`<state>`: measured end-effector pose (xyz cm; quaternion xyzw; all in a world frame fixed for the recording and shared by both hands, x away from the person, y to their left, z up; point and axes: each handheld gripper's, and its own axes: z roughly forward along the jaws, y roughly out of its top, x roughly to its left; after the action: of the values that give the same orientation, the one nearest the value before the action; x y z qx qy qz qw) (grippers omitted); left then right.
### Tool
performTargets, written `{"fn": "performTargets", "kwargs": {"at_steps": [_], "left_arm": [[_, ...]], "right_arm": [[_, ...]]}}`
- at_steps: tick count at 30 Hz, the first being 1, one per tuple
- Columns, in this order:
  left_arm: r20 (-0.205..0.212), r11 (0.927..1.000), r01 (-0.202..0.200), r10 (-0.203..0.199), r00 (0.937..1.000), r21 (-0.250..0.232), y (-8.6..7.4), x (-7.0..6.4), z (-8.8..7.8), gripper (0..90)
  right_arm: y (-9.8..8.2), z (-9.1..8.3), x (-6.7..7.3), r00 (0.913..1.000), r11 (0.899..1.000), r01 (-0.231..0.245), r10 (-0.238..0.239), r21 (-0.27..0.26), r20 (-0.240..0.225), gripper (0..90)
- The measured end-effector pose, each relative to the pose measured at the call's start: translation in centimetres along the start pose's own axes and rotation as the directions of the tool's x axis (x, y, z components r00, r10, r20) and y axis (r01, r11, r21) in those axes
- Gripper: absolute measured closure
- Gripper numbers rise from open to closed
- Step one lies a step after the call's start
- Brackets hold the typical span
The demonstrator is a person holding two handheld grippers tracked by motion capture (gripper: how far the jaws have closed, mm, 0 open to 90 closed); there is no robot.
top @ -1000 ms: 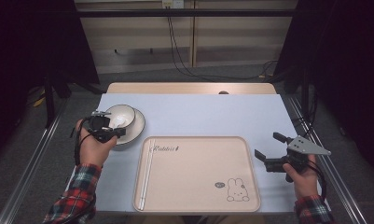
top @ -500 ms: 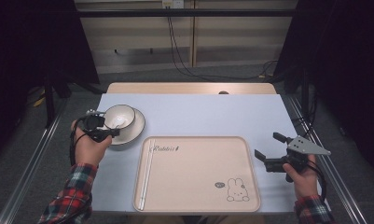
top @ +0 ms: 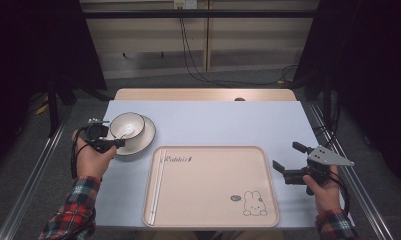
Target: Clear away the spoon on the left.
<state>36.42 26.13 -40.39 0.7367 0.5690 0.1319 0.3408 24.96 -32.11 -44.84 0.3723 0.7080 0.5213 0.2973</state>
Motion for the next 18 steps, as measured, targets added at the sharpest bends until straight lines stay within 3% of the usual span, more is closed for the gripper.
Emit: {"fn": "performTargets", "kwargs": {"at_steps": [3, 6, 9, 10, 12, 15, 17, 18], "left_arm": [[0.003, 0.9999, 0.012, -0.012, 0.9999, 0.002, -0.2, -0.2, 0.3, 90.0], [0.002, 0.9997, -0.004, 0.004, 1.0, 0.023, -0.4, -0.2, 0.6, 90.0], [-0.001, 0.9998, 0.016, -0.015, 0.9999, 0.014, -0.7, 0.0, 0.8, 90.0], [-0.006, 0.9996, 0.003, -0.003, 1.0, 0.027, -0.7, 0.2, 0.8, 90.0], [-0.011, 0.9995, 0.029, -0.029, 0.9995, 0.011, -0.8, 0.2, 0.8, 90.0], [-0.015, 0.9997, 0.017, -0.017, 0.9997, 0.018, -0.9, 0.7, 0.6, 90.0], [-0.022, 0.9993, 0.037, -0.037, 0.9991, 0.002, -0.9, 0.8, 0.5, 90.0], [-0.023, 0.9997, 0.017, -0.017, 0.9996, 0.019, -0.8, 1.0, 0.4, 90.0]], "right_arm": [[0.0, 0.0, 0.0, 1.0, 1.0, 0.003, -0.003, 0.001, 0.0, 0.5], [0.0, 0.0, 0.0, 1.0, 1.0, 0.0, 0.0, 0.001, 0.002, 0.5], [0.0, 0.0, 0.0, 1.0, 1.0, 0.0, 0.0, 0.002, 0.008, 0.5], [0.0, 0.0, 0.0, 1.0, 1.0, 0.0, 0.0, 0.002, 0.008, 0.5], [0.0, 0.0, 0.0, 1.0, 1.0, 0.006, -0.006, 0.001, 0.001, 0.5], [0.0, 0.0, 0.0, 1.0, 1.0, 0.004, -0.004, 0.0, -0.001, 0.5], [0.0, 0.0, 0.0, 1.0, 1.0, 0.005, -0.005, 0.002, 0.001, 0.5], [0.0, 0.0, 0.0, 1.0, 1.0, 0.005, -0.005, 0.002, 0.001, 0.5]]}}
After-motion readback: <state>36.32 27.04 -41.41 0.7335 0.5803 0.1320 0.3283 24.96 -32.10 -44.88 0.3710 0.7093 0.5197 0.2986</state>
